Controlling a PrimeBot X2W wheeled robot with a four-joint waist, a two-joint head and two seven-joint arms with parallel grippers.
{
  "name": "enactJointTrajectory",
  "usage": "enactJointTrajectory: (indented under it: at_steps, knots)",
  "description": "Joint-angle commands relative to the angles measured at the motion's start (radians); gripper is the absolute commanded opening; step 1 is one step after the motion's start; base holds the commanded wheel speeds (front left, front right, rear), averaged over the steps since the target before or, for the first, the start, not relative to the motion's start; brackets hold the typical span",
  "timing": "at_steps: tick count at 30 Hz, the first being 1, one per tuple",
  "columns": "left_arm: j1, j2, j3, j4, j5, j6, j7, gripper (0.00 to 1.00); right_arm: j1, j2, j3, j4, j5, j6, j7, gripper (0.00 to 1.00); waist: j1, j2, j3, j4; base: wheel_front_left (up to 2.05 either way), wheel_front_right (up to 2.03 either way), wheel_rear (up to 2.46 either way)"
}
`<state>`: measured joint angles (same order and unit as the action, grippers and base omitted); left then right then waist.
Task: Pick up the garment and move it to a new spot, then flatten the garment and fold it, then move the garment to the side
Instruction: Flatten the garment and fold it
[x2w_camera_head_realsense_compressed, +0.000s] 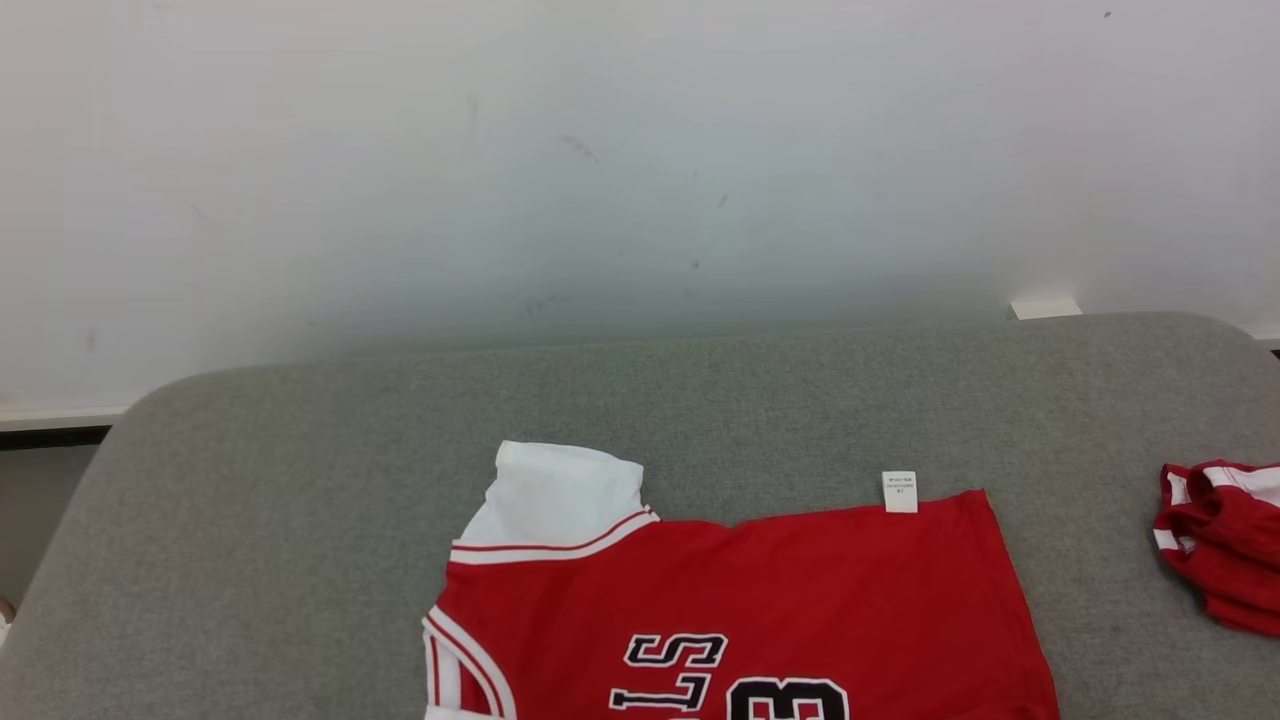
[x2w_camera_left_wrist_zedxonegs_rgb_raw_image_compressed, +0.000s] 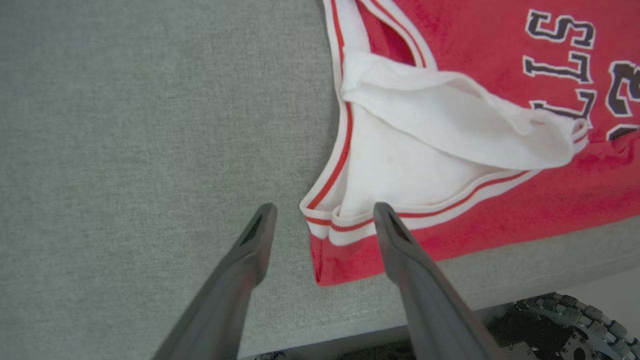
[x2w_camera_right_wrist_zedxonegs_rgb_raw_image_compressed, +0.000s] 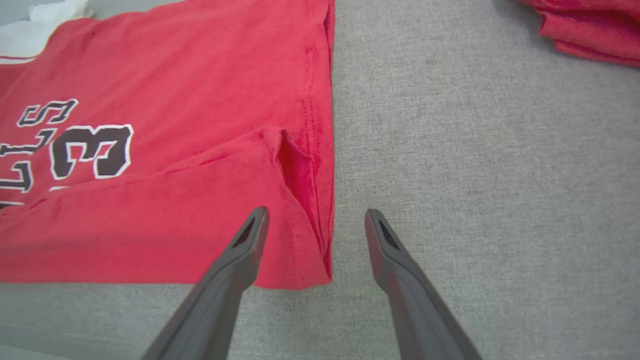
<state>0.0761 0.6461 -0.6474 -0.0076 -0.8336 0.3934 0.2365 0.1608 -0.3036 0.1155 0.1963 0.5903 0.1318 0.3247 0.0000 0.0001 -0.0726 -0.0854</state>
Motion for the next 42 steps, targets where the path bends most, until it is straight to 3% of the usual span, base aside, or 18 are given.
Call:
enactJointTrajectory:
  at_steps: [1, 5, 9, 17, 26, 34, 42]
  knots:
    - [-0.013, 0.008, 0.007, -0.005, 0.006, 0.004, -0.002, 1.0, 0.0, 0.006, -0.005, -0.009, -0.006, -0.002, -0.008, 1.0, 0.0, -0.0001, 0.0, 0.0, 0.0, 0.0, 0.0]
    - [-0.069, 0.032, 0.037, -0.053, 0.03, 0.008, -0.019, 1.0, -0.04, 0.027, -0.034, -0.041, -0.023, -0.002, -0.032, 1.0, 0.0, -0.0001, 0.005, -0.004, 0.0, 0.0, 0.0]
    - [-0.181, 0.055, 0.048, -0.069, 0.055, -0.027, 0.005, 1.0, -0.113, 0.058, -0.055, -0.037, -0.05, -0.002, -0.053, 1.0, 0.0, -0.0001, 0.019, -0.013, 0.0, 0.0, 0.0]
    - [-0.478, 0.037, 0.031, 0.06, 0.028, -0.233, 0.105, 1.0, -0.356, 0.116, -0.052, 0.071, -0.076, -0.002, -0.061, 1.0, 0.0, -0.0001, 0.09, -0.046, 0.0, 0.0, 0.0]
    - [-0.805, -0.034, -0.033, 0.35, 0.032, -0.427, 0.274, 1.0, -0.665, 0.083, 0.088, 0.285, -0.077, -0.002, -0.022, 1.0, 0.0, -0.0001, 0.241, -0.072, 0.0, 0.0, 0.0]
    - [-1.011, -0.11, -0.071, 0.546, 0.032, -0.492, 0.363, 1.0, -0.877, 0.078, 0.176, 0.478, -0.047, -0.002, -0.022, 1.0, 0.0, -0.0001, 0.365, -0.078, 0.0, 0.0, 0.0]
    - [-1.115, -0.135, -0.097, 0.672, 0.025, -0.514, 0.377, 1.0, -0.966, 0.095, 0.289, 0.587, 0.026, -0.002, -0.007, 1.0, 0.0, -0.0001, 0.426, -0.101, 0.0, 0.0, 0.0]
